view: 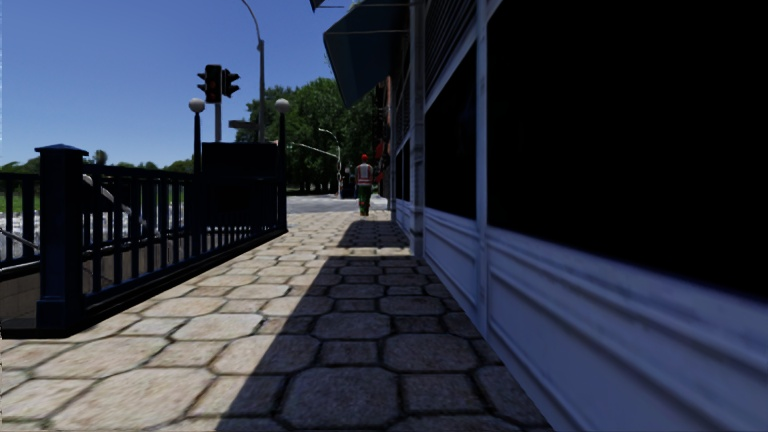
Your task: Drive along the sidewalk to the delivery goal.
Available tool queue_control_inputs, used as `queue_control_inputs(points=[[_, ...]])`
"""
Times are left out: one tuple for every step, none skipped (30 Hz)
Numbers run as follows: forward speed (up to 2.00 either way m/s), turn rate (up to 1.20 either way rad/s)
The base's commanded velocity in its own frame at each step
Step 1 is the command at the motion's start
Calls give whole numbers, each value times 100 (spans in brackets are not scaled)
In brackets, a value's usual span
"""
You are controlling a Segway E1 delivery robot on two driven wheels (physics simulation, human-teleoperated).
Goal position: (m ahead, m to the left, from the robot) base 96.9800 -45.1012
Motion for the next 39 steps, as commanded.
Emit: queue_control_inputs(points=[[200,94],[200,98],[200,98],[200,25],[200,6],[200,0],[200,0],[200,0],[200,0],[200,0],[200,0],[200,0],[200,0],[200,0],[200,0],[200,0],[200,0],[200,0],[200,0],[200,0],[200,0],[200,0],[200,0],[200,0],[200,0],[200,1],[200,3],[200,4],[200,4],[200,4],[200,4],[200,3],[200,0],[200,0],[200,0],[200,0],[200,0],[200,0],[200,0]])
